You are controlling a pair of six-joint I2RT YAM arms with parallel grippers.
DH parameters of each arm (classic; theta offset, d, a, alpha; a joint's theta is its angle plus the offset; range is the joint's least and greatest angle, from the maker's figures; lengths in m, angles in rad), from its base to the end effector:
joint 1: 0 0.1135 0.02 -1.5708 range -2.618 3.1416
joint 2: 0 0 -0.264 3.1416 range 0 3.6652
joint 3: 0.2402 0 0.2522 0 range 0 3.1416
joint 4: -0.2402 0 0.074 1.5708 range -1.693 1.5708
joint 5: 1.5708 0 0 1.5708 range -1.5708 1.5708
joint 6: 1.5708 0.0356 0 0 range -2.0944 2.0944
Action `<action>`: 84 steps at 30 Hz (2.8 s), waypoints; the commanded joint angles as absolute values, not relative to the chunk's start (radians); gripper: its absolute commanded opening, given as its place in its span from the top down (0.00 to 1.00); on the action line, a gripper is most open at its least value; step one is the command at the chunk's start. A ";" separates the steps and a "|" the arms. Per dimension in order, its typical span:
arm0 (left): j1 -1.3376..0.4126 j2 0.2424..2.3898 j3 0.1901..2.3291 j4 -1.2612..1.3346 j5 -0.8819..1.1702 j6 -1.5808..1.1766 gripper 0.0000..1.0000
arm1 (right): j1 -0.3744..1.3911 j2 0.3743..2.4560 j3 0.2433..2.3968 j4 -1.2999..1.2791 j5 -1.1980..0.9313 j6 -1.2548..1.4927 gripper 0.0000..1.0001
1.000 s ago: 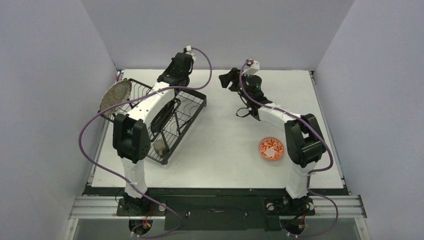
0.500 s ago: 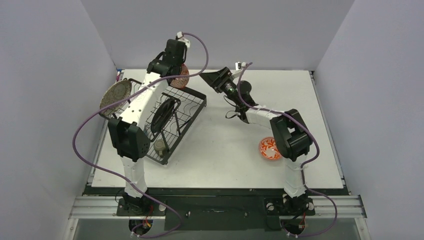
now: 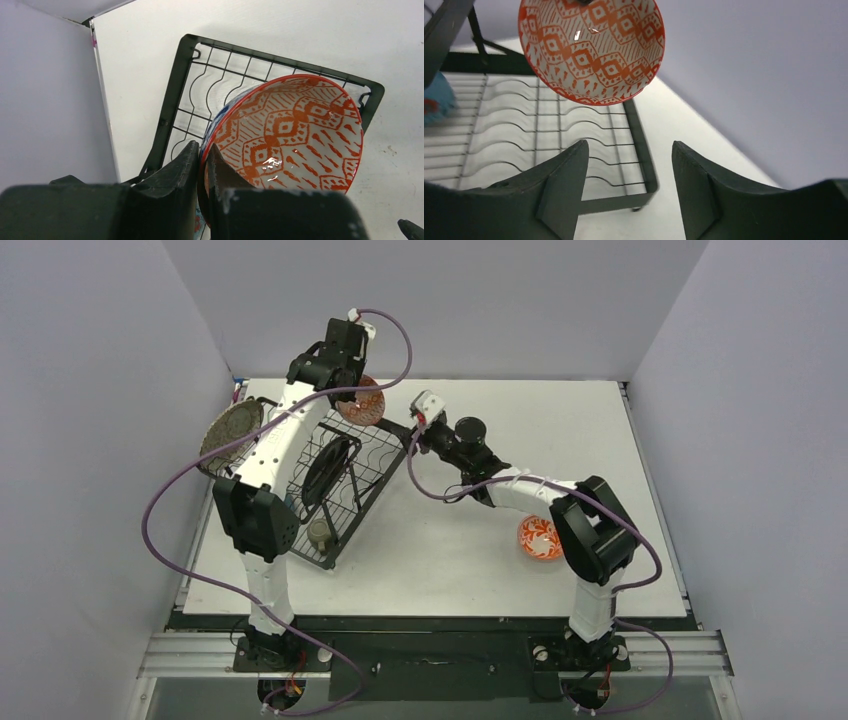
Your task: Load the mixed dishes into the dish rack
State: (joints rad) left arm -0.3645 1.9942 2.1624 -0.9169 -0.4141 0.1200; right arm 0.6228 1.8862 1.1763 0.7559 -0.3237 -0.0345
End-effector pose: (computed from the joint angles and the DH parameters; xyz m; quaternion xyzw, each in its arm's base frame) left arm 0.4143 -0.1428 0.3818 0.1355 0.8906 0.1394 0.4111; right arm 0.3463 0.2626 0.2553 -0.3303 0.6075 0.3134 0.6508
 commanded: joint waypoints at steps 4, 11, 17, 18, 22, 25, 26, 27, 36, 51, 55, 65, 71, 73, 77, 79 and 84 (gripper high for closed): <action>-0.363 1.985 2.202 -0.909 -0.345 0.091 1.00 | 0.686 1.788 1.159 0.586 -0.356 -0.903 0.46; -0.383 1.989 2.206 -0.912 -0.328 0.089 1.00 | 0.720 1.773 1.208 0.399 -0.450 -1.120 0.44; -0.396 2.002 2.215 -0.924 -0.326 0.092 1.00 | 0.758 1.779 1.203 0.470 -0.365 -1.170 0.43; -0.397 2.001 2.216 -0.924 -0.325 0.094 1.00 | 0.763 1.773 1.203 0.482 -0.353 -1.175 0.43; -0.405 1.999 2.219 -0.927 -0.320 0.096 1.00 | 0.770 1.779 1.232 0.452 -0.356 -1.195 0.44; -0.411 1.993 2.219 -0.931 -0.308 0.094 1.00 | 0.772 1.804 1.281 0.405 -0.363 -1.218 0.45; -0.415 1.991 2.217 -0.932 -0.307 0.094 1.00 | 0.774 1.808 1.285 0.399 -0.362 -1.221 0.44; -0.418 1.988 2.212 -0.933 -0.308 0.096 1.00 | 0.781 1.815 1.297 0.393 -0.361 -1.223 0.44; -0.425 1.969 2.219 -0.933 -0.287 0.093 1.00 | 0.803 1.838 1.339 0.310 -0.398 -1.210 0.45; -0.437 1.989 2.295 -1.021 -0.285 0.068 1.00 | 0.732 1.859 1.272 0.639 -0.582 -0.724 0.42; -0.439 1.982 2.294 -1.024 -0.279 0.069 1.00 | 0.733 1.884 1.324 0.624 -0.569 -0.708 0.49; -0.450 1.986 2.316 -1.043 -0.288 0.067 1.00 | 0.774 1.922 1.431 0.408 -0.446 -0.883 0.72; -0.455 1.984 2.315 -1.045 -0.299 0.066 1.00 | 0.806 1.946 1.475 0.340 -0.310 -0.940 0.83; -0.456 1.980 2.314 -1.046 -0.299 0.065 1.00 | 0.808 1.952 1.477 0.354 -0.280 -0.922 0.98; -0.453 1.975 2.314 -1.042 -0.305 0.050 1.00 | 0.808 1.948 1.454 0.437 -0.268 -0.855 1.00; -0.451 1.974 2.320 -1.042 -0.314 0.039 1.00 | 0.806 1.938 1.428 0.507 -0.295 -0.785 1.00; -0.443 1.974 2.347 -1.048 -0.354 0.007 0.65 | 0.807 1.936 1.395 0.635 -0.337 -0.626 1.00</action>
